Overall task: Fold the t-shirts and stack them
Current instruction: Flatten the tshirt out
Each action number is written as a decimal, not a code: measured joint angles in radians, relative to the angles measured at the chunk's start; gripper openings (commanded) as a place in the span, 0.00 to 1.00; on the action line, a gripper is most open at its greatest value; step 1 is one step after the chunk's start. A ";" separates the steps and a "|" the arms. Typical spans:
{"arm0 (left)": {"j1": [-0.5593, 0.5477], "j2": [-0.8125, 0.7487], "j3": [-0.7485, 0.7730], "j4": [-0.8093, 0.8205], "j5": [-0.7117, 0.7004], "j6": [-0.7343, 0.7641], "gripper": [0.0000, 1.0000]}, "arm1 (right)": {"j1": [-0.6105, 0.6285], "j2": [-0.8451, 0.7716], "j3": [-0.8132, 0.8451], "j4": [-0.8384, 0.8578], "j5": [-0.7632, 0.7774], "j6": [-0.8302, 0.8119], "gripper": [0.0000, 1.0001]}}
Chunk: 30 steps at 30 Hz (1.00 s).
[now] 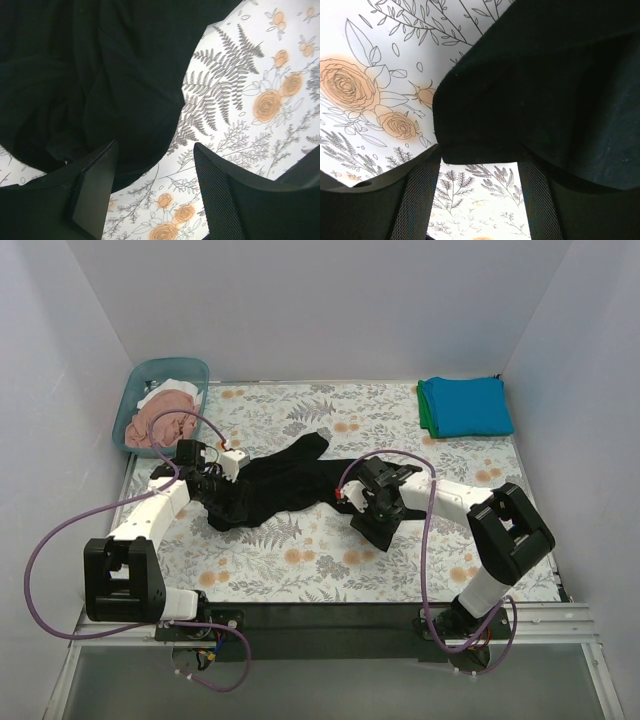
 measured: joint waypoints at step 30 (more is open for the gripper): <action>0.038 0.126 0.423 -0.040 -0.142 0.057 0.00 | -0.334 -0.187 0.203 -0.017 0.102 -0.084 0.01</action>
